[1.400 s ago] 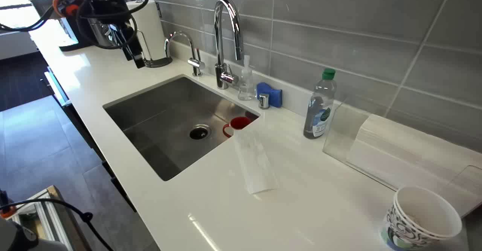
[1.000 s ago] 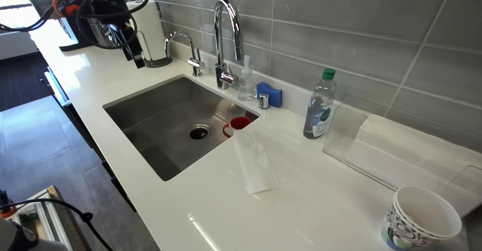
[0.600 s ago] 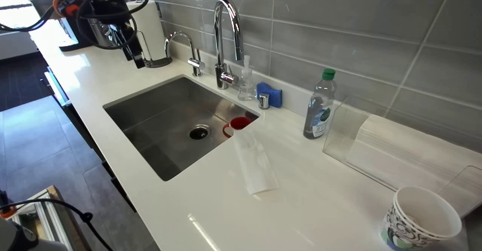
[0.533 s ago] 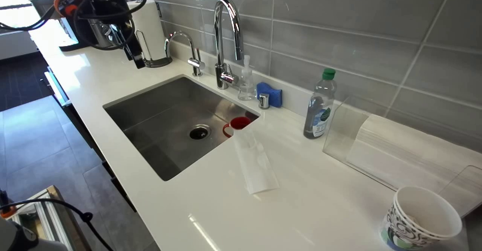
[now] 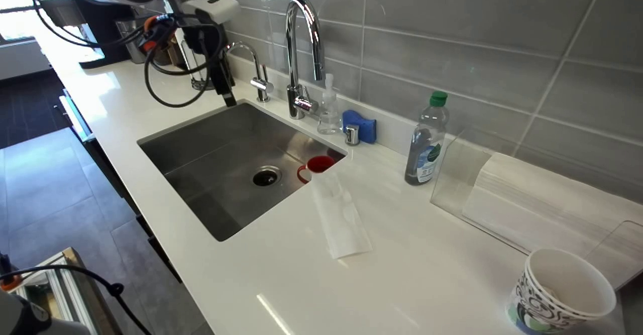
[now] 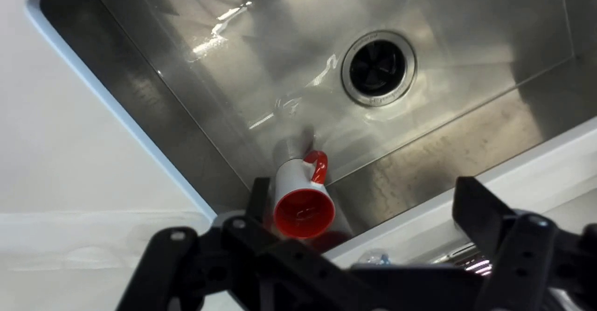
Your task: Pour the liquid out of the mug in the sink then place the mug on the right side of the counter.
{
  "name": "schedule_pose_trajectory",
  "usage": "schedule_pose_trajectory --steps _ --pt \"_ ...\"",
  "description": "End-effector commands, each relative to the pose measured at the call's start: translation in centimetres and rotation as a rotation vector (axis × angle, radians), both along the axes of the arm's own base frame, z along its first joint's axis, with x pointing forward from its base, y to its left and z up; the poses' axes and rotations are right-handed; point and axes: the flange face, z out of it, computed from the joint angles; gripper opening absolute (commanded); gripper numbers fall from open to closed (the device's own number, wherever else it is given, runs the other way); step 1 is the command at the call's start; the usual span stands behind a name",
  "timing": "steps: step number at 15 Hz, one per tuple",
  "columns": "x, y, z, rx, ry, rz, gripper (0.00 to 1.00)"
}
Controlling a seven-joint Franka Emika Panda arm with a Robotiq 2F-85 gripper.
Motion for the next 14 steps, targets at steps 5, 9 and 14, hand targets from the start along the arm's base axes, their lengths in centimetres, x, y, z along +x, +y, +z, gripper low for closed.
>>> schedule_pose_trajectory --steps 5,9,14 --pt "5.4 -3.4 -10.2 -0.013 -0.071 -0.386 1.00" --pt "6.8 -4.6 -15.7 -0.020 -0.102 -0.547 1.00" --pt "6.8 -5.4 -18.9 -0.011 -0.074 -0.557 1.00"
